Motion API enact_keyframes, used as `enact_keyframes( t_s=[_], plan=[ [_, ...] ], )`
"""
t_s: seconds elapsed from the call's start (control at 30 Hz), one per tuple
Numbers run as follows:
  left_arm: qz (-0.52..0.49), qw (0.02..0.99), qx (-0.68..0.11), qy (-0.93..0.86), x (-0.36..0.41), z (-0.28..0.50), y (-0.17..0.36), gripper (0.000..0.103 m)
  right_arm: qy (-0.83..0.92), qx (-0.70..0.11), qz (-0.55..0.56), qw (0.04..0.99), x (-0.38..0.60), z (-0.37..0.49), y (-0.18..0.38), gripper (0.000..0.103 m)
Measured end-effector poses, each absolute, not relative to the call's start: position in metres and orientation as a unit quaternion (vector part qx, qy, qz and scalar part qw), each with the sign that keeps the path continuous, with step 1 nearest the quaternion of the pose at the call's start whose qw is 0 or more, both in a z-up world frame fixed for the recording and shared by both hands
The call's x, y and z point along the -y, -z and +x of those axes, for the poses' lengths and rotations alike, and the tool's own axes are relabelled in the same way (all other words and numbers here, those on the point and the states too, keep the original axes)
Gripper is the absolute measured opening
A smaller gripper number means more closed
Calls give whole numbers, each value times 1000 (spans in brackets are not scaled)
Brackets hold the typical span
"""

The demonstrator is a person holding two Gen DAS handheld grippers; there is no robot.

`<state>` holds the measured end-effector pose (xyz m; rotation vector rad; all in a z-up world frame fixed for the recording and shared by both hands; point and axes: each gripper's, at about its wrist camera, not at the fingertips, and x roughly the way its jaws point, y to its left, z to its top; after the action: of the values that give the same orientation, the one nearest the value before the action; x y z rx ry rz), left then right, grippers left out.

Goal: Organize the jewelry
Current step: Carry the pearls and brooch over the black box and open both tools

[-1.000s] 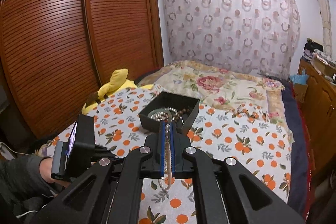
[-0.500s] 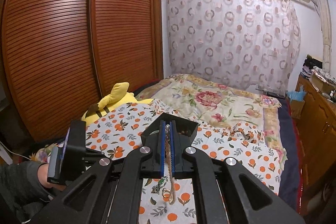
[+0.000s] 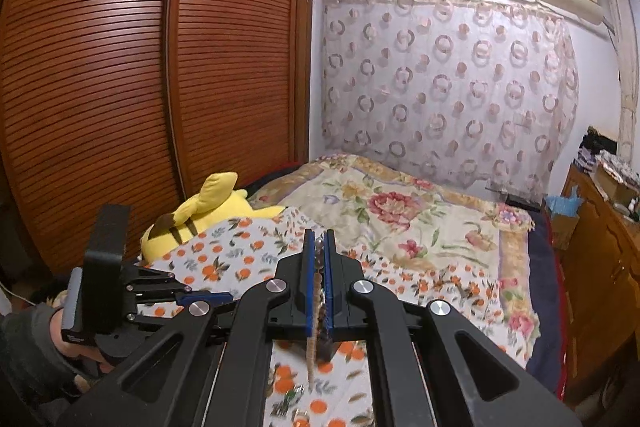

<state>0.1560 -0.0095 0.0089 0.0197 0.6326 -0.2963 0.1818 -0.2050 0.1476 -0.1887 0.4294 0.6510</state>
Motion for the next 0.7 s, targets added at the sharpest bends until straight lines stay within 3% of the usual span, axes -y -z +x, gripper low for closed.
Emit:
enact_keyframes(
  t_s=[0.33,0.7],
  plan=[
    [0,941,-315,127,-1,203,-3,14,-332,-193,-80,920,187,235,-163,5],
    [-2,935,-333,120,-1,242,13,14,-339,-258,-73,902,175,286,-102,5]
  ],
)
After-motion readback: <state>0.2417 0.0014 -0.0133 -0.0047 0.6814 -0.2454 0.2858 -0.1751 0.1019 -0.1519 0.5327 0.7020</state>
